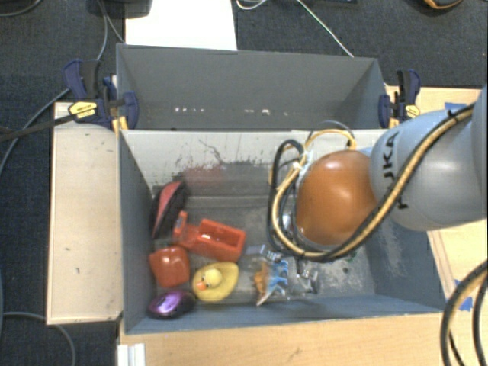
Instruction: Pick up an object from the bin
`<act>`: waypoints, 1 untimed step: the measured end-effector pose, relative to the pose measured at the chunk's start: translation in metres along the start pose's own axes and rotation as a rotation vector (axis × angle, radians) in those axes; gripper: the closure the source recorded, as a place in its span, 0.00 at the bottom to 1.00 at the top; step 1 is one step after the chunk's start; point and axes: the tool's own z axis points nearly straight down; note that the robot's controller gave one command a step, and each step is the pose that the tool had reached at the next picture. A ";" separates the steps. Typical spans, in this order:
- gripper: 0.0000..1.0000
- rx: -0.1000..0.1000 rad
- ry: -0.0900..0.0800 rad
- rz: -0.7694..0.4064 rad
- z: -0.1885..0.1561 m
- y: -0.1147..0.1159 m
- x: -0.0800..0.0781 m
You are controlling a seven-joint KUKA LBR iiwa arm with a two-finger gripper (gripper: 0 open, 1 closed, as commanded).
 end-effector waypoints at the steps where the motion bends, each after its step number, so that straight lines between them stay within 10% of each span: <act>1: 1.00 0.000 -0.001 0.045 -0.001 0.010 -0.017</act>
Offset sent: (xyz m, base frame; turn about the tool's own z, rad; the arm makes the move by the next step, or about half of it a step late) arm 0.0000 0.0000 0.0000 0.0000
